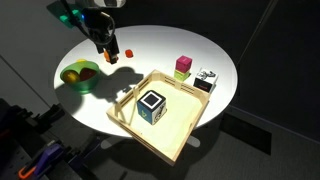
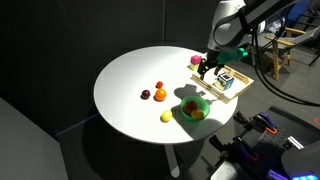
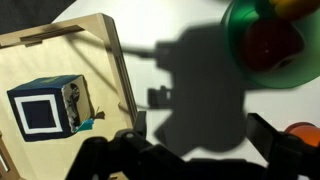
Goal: Put the big red tomato in the green bowl, then put the apple in the green bowl and remove the soft toy block from the box
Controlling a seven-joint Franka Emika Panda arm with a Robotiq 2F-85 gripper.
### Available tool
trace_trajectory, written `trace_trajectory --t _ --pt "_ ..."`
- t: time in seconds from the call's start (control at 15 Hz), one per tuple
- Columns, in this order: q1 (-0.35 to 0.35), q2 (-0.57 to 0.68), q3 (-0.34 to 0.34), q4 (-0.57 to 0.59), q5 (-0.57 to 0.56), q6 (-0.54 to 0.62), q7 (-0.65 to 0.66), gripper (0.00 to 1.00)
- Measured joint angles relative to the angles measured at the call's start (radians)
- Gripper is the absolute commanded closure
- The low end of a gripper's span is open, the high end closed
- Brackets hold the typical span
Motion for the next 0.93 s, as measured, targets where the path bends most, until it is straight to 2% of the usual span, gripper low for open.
trace_trajectory --t 0.6,0.93 --pt "-0.08 0.052 -0.057 0.058 -0.081 0.0 -0.246 0.0" --pt "-0.089 0.071 -0.069 0.094 -0.114 0.0 -0.281 0.0"
